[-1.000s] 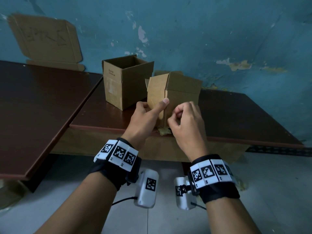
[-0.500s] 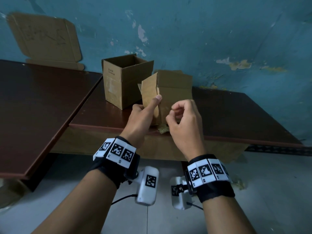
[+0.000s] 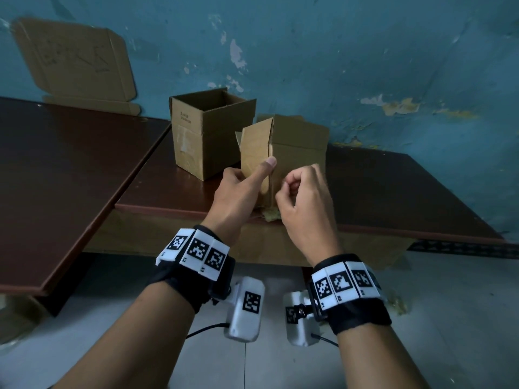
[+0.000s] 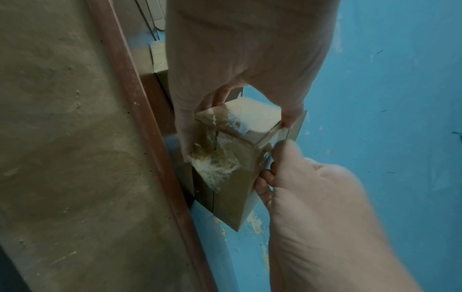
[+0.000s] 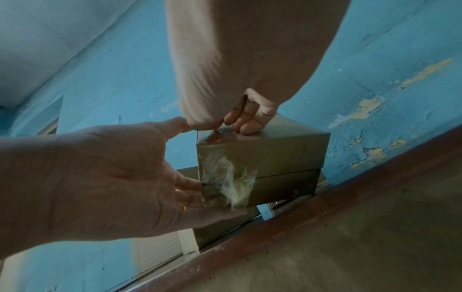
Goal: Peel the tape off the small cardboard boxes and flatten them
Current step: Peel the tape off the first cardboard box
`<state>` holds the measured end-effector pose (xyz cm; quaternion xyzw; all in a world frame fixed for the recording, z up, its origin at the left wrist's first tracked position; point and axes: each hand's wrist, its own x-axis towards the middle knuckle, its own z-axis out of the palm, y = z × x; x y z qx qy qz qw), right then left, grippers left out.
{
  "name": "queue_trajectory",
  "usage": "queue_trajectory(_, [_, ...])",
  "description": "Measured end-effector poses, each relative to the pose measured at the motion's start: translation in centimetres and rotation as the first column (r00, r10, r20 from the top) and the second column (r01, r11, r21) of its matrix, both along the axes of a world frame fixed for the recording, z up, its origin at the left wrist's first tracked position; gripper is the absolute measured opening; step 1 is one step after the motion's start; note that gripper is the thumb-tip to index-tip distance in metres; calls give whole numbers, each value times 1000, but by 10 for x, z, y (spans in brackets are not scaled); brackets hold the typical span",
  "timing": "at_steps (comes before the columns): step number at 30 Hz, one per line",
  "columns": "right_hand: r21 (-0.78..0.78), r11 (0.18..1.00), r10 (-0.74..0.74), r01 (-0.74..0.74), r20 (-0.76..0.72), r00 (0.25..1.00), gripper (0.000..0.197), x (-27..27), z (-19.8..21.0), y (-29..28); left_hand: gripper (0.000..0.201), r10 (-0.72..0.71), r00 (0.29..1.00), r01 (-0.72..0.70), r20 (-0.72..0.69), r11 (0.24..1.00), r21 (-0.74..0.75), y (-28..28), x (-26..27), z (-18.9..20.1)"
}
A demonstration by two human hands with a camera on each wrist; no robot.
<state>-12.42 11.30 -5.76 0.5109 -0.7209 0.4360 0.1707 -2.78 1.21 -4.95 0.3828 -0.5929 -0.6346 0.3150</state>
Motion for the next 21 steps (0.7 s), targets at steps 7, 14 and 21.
queue_trajectory(7, [27, 999, 35, -37, 75, 997, 15, 2, 2, 0, 95, 46, 997, -47, 58, 999, 3, -6, 0, -3])
queue_trajectory(14, [-142, 987, 99, -73, 183, 978, 10, 5, 5, 2, 119, 69, 996, -75, 61, 993, 91, -10, 0, -5])
queue_trajectory(21, [-91, 991, 108, -100, 89, 990, 11, 1, 0, 0, 121, 59, 998, -57, -4, 987, 148, -11, 0, -5])
